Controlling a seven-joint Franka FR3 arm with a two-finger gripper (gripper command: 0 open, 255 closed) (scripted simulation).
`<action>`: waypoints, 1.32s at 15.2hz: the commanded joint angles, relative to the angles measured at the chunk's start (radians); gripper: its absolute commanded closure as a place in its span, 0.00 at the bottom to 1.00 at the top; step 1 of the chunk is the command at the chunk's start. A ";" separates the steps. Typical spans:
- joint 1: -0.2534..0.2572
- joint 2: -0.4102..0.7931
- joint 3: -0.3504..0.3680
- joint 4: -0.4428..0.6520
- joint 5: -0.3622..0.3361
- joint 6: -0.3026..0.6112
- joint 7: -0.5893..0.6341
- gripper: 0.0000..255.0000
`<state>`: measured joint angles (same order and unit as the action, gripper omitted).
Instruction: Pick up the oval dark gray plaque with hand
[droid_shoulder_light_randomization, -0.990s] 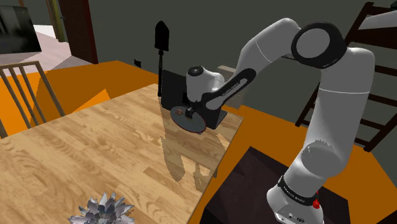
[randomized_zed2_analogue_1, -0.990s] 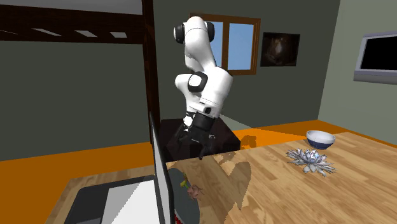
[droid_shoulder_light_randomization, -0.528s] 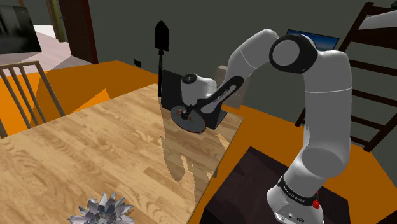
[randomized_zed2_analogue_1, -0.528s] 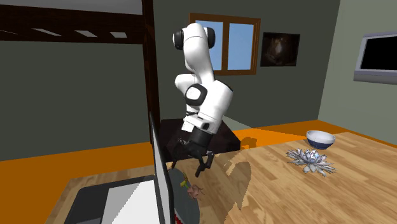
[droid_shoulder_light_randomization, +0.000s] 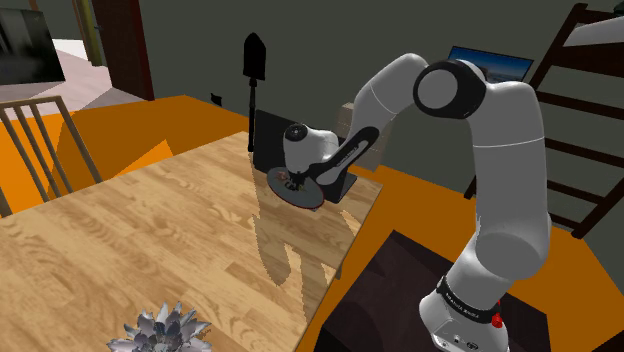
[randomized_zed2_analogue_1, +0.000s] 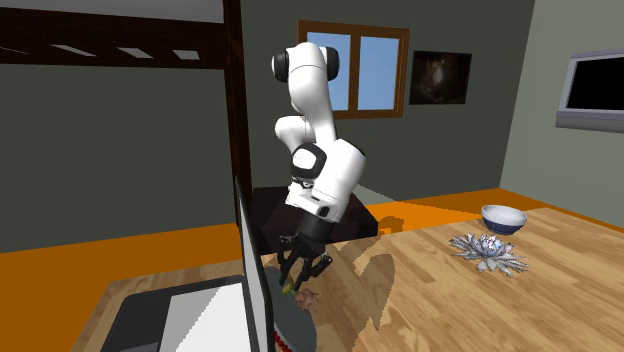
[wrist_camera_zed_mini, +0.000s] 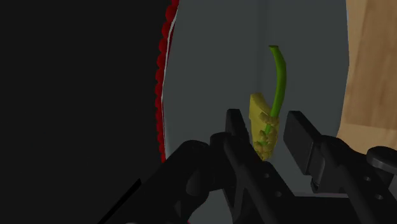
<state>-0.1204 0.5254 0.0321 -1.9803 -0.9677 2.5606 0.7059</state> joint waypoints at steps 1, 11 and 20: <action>0.000 0.001 0.000 0.000 -0.001 0.001 0.001 1.00; -0.008 -0.030 0.011 -0.007 0.024 -0.018 -0.029 1.00; -0.028 -0.123 0.044 -0.024 0.098 -0.077 -0.117 1.00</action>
<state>-0.1453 0.4125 0.0735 -2.0031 -0.8772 2.4900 0.5982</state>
